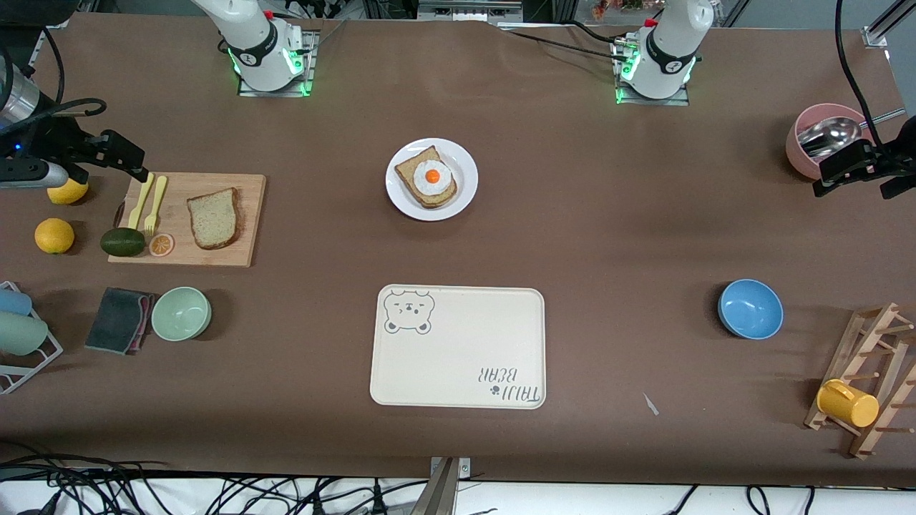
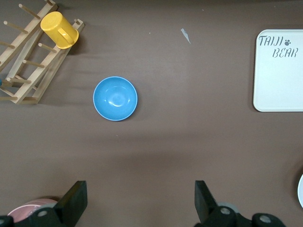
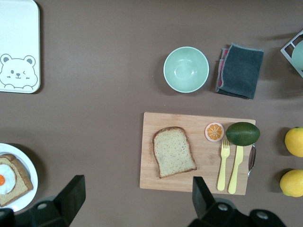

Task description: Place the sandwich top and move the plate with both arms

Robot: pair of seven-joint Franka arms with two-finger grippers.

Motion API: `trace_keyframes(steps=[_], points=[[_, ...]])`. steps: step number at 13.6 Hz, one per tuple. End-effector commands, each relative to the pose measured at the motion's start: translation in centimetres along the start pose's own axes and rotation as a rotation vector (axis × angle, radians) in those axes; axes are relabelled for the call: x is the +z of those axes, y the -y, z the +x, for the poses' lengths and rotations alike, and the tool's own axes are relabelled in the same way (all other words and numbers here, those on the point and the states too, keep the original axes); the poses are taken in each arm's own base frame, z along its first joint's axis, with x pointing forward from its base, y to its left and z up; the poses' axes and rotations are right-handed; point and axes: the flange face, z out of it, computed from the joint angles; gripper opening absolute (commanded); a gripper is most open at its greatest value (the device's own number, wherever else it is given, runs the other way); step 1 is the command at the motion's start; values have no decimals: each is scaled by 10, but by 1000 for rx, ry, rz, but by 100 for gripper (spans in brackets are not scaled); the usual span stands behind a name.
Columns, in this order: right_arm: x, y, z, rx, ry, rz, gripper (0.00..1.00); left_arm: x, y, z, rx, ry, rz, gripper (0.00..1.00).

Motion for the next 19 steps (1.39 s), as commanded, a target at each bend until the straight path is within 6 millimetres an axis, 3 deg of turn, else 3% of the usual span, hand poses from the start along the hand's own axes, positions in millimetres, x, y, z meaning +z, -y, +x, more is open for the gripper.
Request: trace_keyframes(steps=[1, 8, 11, 17, 19], points=[[-4, -2, 1, 11, -9, -12, 100, -2, 2, -2, -8, 7, -21, 100], [-3, -1, 1, 8, -6, -12, 100, 0, 5, -2, -11, 18, -21, 100], [9, 0, 6, -1, 19, -31, 100, 5, 5, -3, -9, 28, -22, 100], [5, 4, 8, -1, 8, -12, 100, 36, 5, -1, -8, 86, -27, 96], [24, 1, 17, -4, 37, -25, 100, 54, 6, 3, -12, 85, -27, 94]])
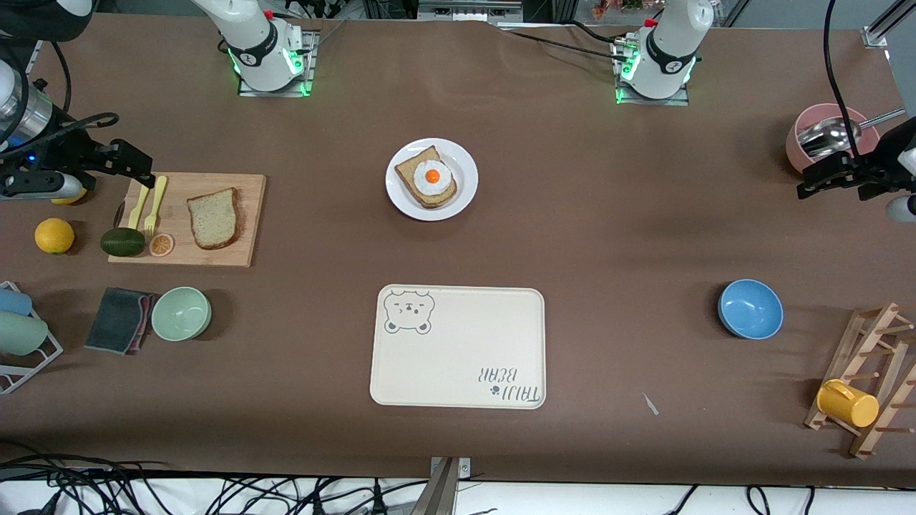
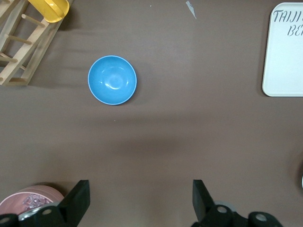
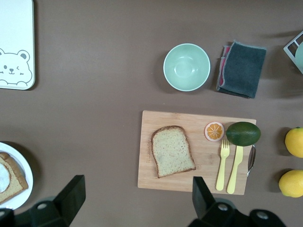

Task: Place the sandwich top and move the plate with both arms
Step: 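Reach the bread slice on the cutting board and grasp it with the right gripper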

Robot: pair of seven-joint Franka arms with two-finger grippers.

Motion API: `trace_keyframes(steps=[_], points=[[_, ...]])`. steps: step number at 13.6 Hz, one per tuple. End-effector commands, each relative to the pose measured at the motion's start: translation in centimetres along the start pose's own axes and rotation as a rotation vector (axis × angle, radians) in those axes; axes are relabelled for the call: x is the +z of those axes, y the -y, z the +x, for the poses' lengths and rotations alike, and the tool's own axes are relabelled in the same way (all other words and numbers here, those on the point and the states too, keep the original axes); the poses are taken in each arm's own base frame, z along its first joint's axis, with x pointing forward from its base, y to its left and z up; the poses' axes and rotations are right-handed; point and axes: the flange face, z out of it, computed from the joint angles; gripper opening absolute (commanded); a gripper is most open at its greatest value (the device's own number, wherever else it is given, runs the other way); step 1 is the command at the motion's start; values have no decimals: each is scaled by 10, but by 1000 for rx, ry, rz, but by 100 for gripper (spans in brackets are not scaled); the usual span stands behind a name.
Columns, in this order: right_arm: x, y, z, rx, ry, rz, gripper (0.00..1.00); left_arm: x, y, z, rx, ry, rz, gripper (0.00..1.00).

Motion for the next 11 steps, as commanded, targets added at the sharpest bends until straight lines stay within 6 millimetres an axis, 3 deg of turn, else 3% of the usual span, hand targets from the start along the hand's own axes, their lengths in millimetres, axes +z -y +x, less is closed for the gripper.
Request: trace_keyframes(steps=[1, 6, 8, 11], points=[[23, -2, 14, -10, 43, -12, 100, 29, 2, 6, -3, -18, -25, 93], [105, 4, 23, -9, 175, -14, 100, 70, 6, 15, -11, -35, -24, 92], [148, 1, 19, 7, 161, -71, 100, 85, 6, 16, -11, -28, -33, 92], [225, 14, 9, 24, 187, -162, 100, 102, 11, 21, 11, -13, -141, 93]])
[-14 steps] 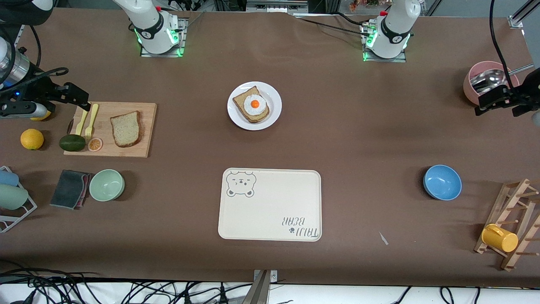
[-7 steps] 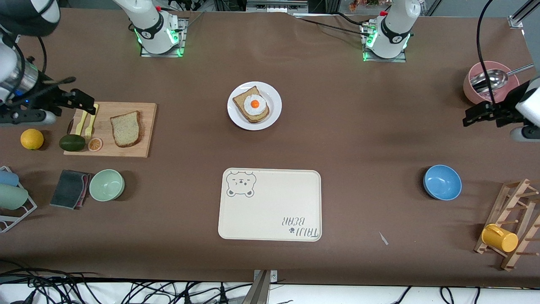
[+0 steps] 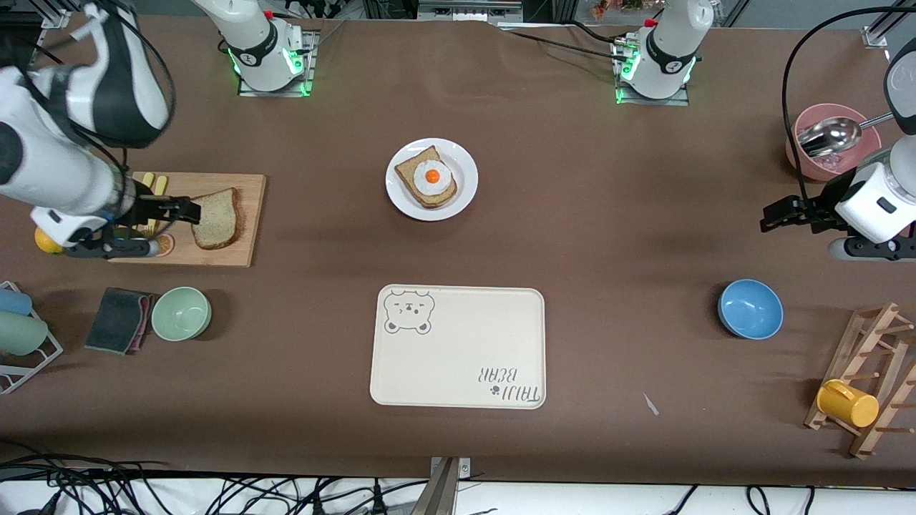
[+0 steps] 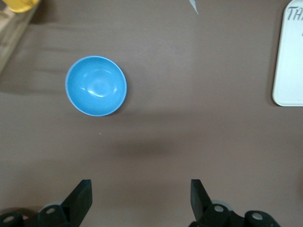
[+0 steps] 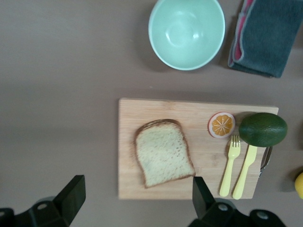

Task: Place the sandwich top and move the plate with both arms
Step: 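Reach the bread slice on the cutting board and grasp it with the right gripper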

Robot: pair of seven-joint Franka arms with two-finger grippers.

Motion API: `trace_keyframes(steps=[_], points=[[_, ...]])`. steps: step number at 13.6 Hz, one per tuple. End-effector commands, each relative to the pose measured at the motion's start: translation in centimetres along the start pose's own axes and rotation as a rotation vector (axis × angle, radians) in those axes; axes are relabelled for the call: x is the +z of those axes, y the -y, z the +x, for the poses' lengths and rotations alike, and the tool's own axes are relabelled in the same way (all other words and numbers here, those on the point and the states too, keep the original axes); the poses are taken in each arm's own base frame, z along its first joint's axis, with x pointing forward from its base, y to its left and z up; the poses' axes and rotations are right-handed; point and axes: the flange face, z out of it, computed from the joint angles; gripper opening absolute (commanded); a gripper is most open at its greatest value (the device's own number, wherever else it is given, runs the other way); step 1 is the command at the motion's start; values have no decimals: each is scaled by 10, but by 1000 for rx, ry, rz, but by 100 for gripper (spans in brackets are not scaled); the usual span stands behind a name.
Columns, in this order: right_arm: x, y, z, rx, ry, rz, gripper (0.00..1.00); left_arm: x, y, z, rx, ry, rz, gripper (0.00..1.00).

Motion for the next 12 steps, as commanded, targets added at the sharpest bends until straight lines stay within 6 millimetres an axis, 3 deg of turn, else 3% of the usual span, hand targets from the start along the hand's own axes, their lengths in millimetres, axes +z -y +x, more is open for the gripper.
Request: trace_keyframes(steps=[1, 3, 5, 8, 12], points=[[55, 22, -3, 32, 7, -68, 100, 18, 6, 3, 24, -4, -80, 94], [88, 45, 0, 68, -8, -121, 100, 47, 4, 0, 27, 10, -82, 94], [116, 52, -4, 77, 11, -172, 99, 72, -3, -2, 21, 17, -119, 94], [159, 59, -8, 86, 20, -169, 95, 86, -6, 1, 11, 14, -238, 94], [183, 56, -12, 83, 57, -200, 62, 100, -5, 6, 3, 32, -272, 93]])
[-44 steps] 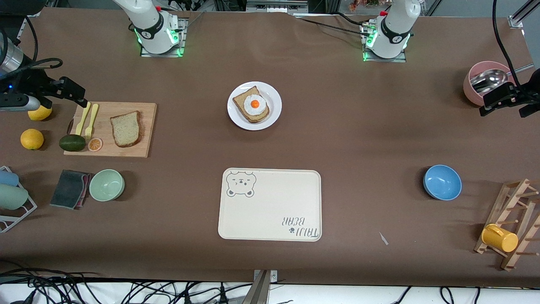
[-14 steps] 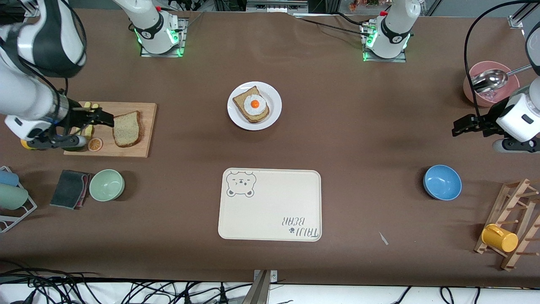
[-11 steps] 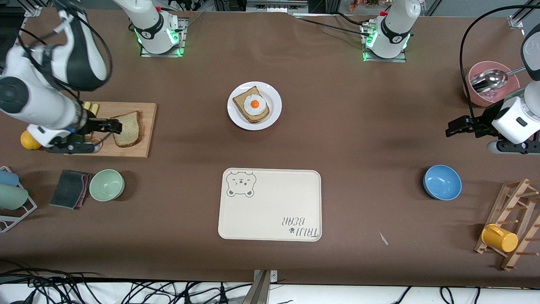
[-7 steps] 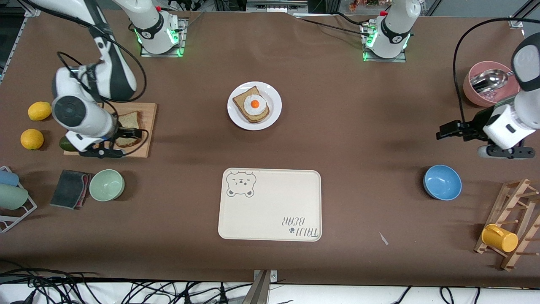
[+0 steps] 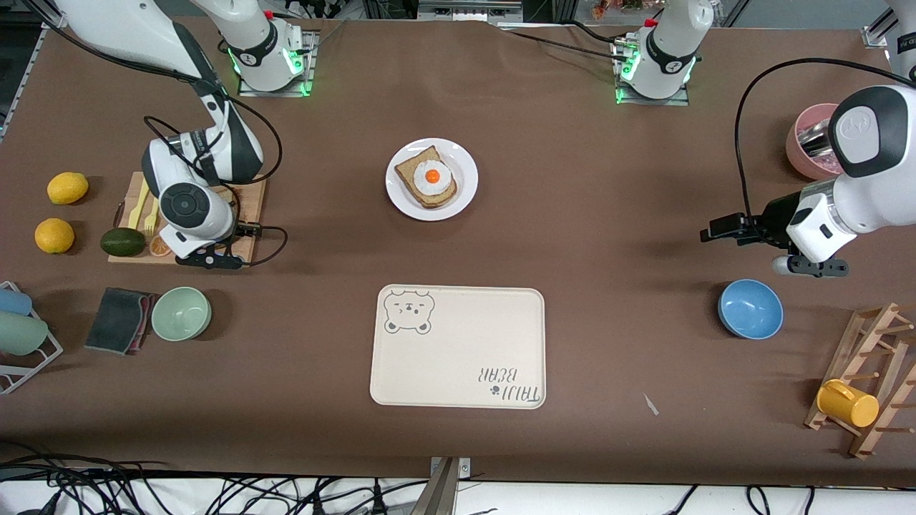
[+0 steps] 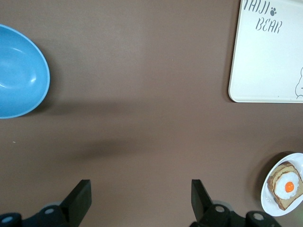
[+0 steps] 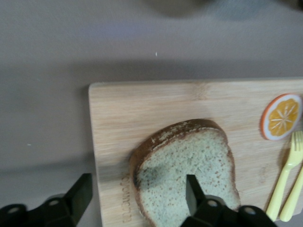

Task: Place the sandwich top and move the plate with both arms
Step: 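Carry the bread to the plate with the right gripper while the left gripper advances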

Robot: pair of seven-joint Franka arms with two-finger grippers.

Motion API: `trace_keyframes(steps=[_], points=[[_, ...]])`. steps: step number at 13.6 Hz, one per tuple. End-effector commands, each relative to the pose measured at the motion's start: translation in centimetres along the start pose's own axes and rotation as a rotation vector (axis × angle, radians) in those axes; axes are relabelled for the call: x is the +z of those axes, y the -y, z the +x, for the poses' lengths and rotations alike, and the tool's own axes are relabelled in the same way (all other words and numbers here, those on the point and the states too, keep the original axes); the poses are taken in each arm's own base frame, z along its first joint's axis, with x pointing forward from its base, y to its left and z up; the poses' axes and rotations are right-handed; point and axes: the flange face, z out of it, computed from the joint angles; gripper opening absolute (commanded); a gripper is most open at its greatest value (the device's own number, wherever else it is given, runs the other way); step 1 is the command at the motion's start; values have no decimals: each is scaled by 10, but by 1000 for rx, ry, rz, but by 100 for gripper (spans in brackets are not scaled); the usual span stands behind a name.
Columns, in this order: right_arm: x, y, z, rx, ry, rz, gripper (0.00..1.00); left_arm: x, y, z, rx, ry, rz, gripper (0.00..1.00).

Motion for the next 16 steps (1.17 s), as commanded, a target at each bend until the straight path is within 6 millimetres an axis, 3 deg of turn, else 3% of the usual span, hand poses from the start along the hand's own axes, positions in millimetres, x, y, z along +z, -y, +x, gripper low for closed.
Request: trace_keyframes(steps=[1, 2, 3, 5, 6, 7, 8, 9, 10, 12, 14, 16], points=[[5, -3, -4, 13, -9, -15, 49, 8, 0, 3, 23, 0, -25, 93], [6, -4, -4, 14, -7, -15, 37, 12, -1, 4, 36, 16, -24, 92], [12, -6, -3, 18, 1, -14, 31, 13, 0, 3, 61, 23, -27, 99], [30, -7, 1, 22, 6, -6, 31, 19, -7, 3, 84, 39, -51, 100], [33, -11, 3, 30, 3, -3, 26, 29, -12, 4, 93, 55, -98, 100], [30, -11, 4, 36, 2, -3, 7, 36, -9, 4, 105, 71, -125, 100], [29, -12, 4, 40, 2, 0, 0, 45, -5, 6, 99, 85, -156, 100], [26, -12, 5, 41, -4, 1, 0, 47, -2, 7, 106, 82, -190, 100], [16, -14, 10, 40, -23, 4, 0, 46, 6, 6, 120, 82, -241, 100], [-7, -14, 17, 50, 4, -17, 0, 66, 12, 6, 121, 118, -362, 100], [-31, -7, 23, 58, 42, -19, 0, 80, 18, 11, 107, 127, -373, 100], [-63, 10, 26, 71, 96, 16, 0, 81, 17, 11, 111, 123, -371, 100]])
